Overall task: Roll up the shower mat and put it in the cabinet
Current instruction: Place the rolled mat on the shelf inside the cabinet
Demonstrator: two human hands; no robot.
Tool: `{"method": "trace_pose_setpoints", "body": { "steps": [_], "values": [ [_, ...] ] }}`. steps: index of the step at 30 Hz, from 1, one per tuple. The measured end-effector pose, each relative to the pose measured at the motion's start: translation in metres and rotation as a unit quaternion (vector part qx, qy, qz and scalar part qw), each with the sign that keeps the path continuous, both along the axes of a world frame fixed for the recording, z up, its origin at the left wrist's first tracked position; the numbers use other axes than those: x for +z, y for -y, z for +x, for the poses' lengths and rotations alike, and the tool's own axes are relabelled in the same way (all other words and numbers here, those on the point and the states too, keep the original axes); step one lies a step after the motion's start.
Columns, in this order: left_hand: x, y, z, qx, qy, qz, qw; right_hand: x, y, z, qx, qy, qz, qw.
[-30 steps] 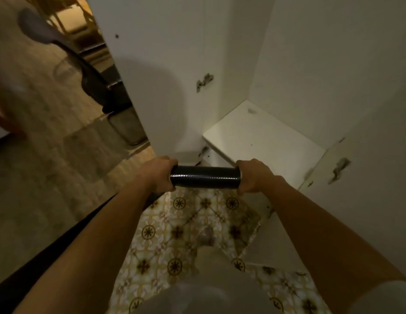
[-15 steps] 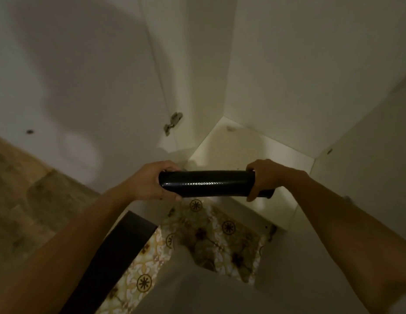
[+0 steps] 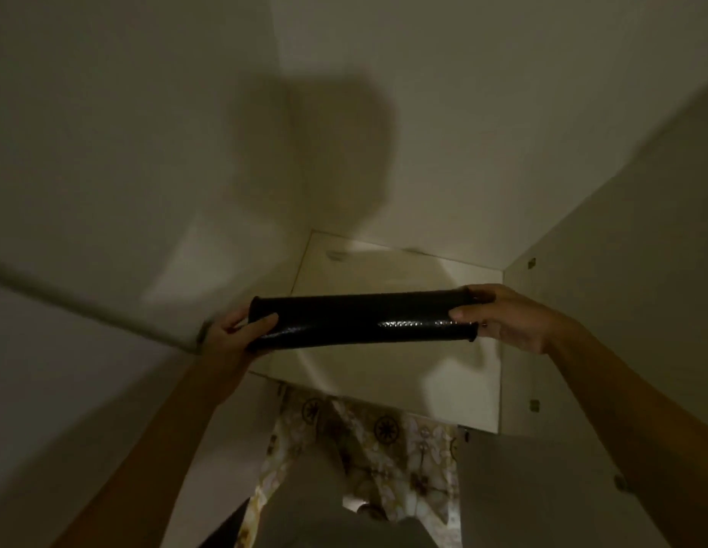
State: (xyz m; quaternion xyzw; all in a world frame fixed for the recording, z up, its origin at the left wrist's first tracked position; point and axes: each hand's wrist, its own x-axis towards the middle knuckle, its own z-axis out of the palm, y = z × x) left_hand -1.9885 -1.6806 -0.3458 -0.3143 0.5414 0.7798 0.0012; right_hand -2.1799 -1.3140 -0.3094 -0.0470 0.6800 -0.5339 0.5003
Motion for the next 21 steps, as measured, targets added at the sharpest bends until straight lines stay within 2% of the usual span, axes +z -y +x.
{"method": "trace_pose_setpoints", "body": {
  "steps": [4,6,7,9,10,12,13,17,18,20,21],
  "values": [
    [-0.022,0.01,-0.061,0.015,0.046,0.031,0.998,-0.037,0.001,-0.013,-0.145,0.006,-0.037,0.989],
    [-0.056,0.026,-0.119,0.007,0.063,0.07,0.996,-0.079,0.015,-0.047,-0.227,0.027,-0.032,0.973],
    [-0.053,0.023,-0.119,0.026,0.064,0.089,0.994,-0.079,0.018,-0.04,-0.262,0.035,-0.033,0.964],
    [-0.097,0.037,-0.171,0.025,0.07,0.129,0.989,-0.126,0.035,-0.078,-0.323,0.053,-0.04,0.944],
    [-0.097,0.037,-0.176,0.033,0.068,0.136,0.988,-0.125,0.041,-0.081,-0.339,0.05,-0.038,0.939],
    [-0.152,0.045,-0.229,0.034,0.065,0.154,0.985,-0.179,0.053,-0.129,-0.383,0.058,-0.033,0.921],
    [-0.148,0.045,-0.241,0.047,0.068,0.16,0.984,-0.176,0.058,-0.138,-0.397,0.063,-0.03,0.915],
    [-0.267,0.055,-0.322,0.087,0.115,0.136,0.98,-0.297,0.082,-0.199,-0.389,0.089,0.006,0.917],
    [-0.27,0.059,-0.331,0.103,0.124,0.131,0.978,-0.299,0.085,-0.206,-0.389,0.094,0.012,0.917],
    [-0.33,0.061,-0.364,0.111,0.123,0.114,0.98,-0.361,0.098,-0.23,-0.426,0.09,0.02,0.9],
    [-0.329,0.061,-0.374,0.119,0.123,0.11,0.979,-0.359,0.104,-0.239,-0.435,0.079,0.026,0.896]
  ]
}}
